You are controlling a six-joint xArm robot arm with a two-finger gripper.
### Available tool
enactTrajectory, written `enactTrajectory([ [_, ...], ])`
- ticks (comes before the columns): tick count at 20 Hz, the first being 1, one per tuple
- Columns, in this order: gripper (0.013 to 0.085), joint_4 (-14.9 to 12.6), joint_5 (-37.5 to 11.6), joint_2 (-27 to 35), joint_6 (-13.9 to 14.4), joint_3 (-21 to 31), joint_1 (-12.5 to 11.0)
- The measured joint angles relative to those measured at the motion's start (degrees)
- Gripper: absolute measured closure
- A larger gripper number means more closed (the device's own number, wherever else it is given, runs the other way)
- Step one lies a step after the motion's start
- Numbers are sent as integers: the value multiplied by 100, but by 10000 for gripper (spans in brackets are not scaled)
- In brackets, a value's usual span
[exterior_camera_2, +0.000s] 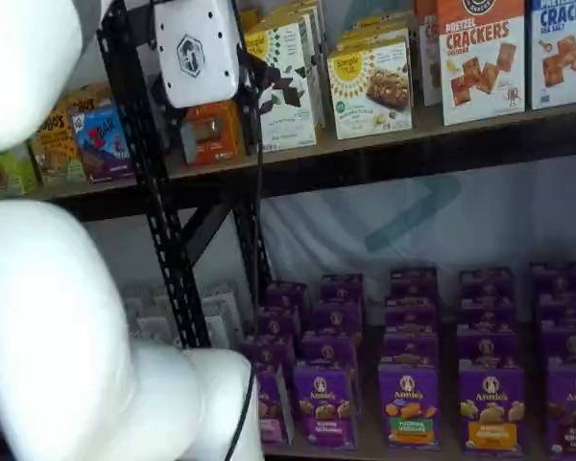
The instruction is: Pick up the purple box with a pink patch in the middle, on the bottom shelf, the first box from the left
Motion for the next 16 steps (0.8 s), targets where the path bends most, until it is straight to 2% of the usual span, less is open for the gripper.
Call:
enactTrajectory([
  [2,130,-194,-135,-79,90,71,179],
  [4,130,-241,-206,-117,105,103,203],
  [10,130,-199,-255,-142,85,240,161],
  [16,130,-101,-545,-245,129,680,170],
])
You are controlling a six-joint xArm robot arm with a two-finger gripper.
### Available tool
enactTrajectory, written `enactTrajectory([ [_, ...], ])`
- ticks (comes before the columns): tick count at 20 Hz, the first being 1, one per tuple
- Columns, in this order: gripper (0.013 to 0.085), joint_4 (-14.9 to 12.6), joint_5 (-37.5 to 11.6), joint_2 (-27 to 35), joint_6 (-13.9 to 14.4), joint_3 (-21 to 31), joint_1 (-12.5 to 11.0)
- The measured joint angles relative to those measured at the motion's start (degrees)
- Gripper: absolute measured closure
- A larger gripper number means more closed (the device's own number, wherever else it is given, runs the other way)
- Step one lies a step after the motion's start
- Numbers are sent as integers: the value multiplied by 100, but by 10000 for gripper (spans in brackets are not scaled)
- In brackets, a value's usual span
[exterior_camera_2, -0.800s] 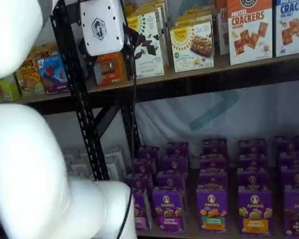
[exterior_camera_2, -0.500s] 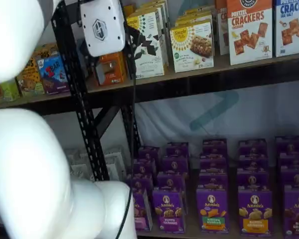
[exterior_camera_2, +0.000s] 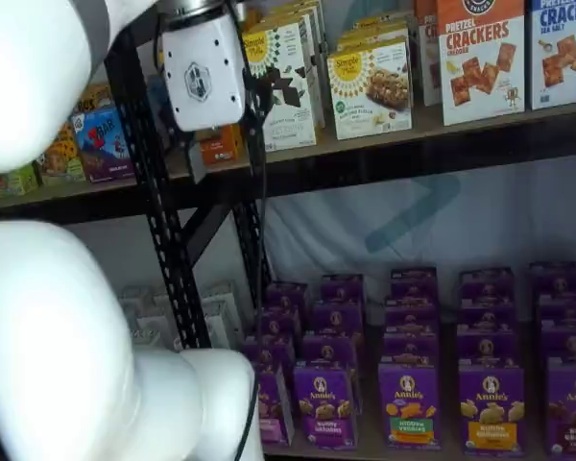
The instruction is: Pick up the purple box with a pink patch in the middle, on the bottom shelf, the first box from the left
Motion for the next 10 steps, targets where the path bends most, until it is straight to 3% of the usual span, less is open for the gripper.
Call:
enactTrajectory([
  [10,130,-56,-1037,-235,382,1154,405],
])
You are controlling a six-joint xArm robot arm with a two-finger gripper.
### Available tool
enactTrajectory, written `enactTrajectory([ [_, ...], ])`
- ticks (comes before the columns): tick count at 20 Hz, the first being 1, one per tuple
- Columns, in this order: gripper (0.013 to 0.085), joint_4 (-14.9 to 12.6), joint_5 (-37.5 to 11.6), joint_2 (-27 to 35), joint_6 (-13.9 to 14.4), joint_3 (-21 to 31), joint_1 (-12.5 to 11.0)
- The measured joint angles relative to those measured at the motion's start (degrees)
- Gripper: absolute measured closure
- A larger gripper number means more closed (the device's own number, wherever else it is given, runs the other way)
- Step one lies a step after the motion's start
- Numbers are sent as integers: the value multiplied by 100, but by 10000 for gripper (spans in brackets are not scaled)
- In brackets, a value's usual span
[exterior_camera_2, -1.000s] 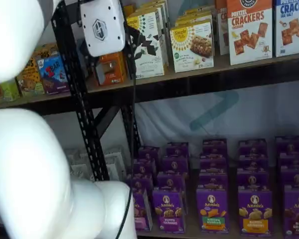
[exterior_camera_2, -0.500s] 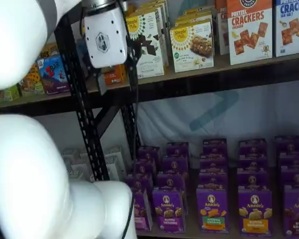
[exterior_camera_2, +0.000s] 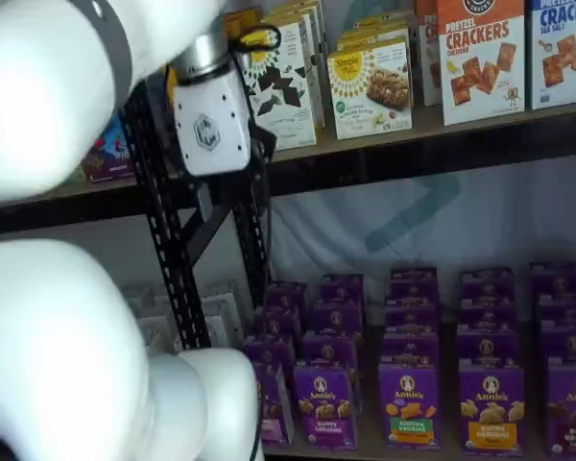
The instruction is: Pick up the purple box with a pink patch in the middle, on the bottom shelf, the first box from the left
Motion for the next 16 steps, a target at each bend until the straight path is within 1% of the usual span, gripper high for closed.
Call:
enactTrajectory([
  [4,130,15,-568,-79,116,550,113],
  [7,130,104,-969,-141,106,898,102],
  [9,130,83,-1146,-80,137,1076,137],
  [11,130,-5,-1367,9,207,1270,206],
  [16,130,88,-2194,14,166,1807,186],
])
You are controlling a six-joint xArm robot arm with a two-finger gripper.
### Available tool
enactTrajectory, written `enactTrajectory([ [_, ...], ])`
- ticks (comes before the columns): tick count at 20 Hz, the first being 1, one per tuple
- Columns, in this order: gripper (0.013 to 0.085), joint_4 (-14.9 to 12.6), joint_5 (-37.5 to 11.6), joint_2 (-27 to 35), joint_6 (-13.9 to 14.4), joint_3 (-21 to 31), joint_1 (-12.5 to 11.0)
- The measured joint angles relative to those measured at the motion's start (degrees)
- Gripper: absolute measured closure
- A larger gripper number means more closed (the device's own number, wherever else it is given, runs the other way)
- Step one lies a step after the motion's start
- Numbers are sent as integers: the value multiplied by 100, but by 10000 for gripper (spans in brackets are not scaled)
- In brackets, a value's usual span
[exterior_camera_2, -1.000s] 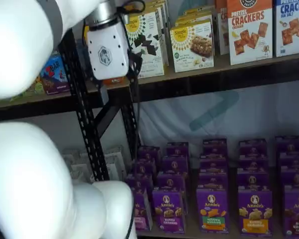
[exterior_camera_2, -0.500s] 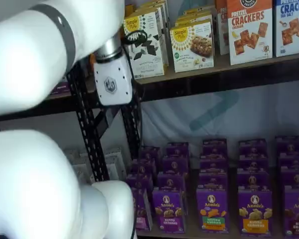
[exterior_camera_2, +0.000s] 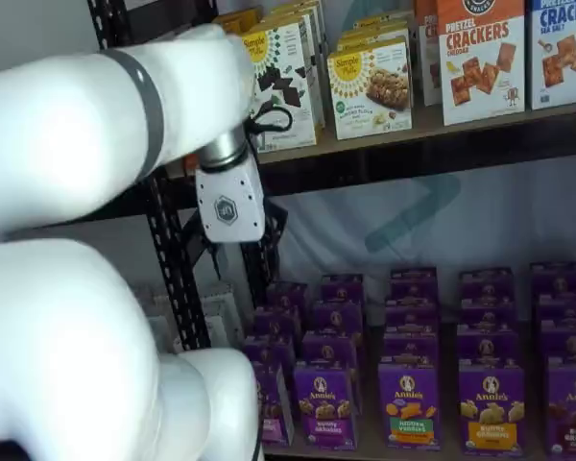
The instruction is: Pick up the purple box with a pink patch in the middle, on the bottom shelf, the first box from the left
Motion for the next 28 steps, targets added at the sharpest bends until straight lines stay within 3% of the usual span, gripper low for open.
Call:
enactTrajectory([
  [7,130,2,-1034,388,70,510,101],
  [16,130,-15,-2489,1412,309,928,374],
  [21,130,-103,-3065,2430,576,841,593],
  [28,130,-42,-3888,3524,644,771,720],
])
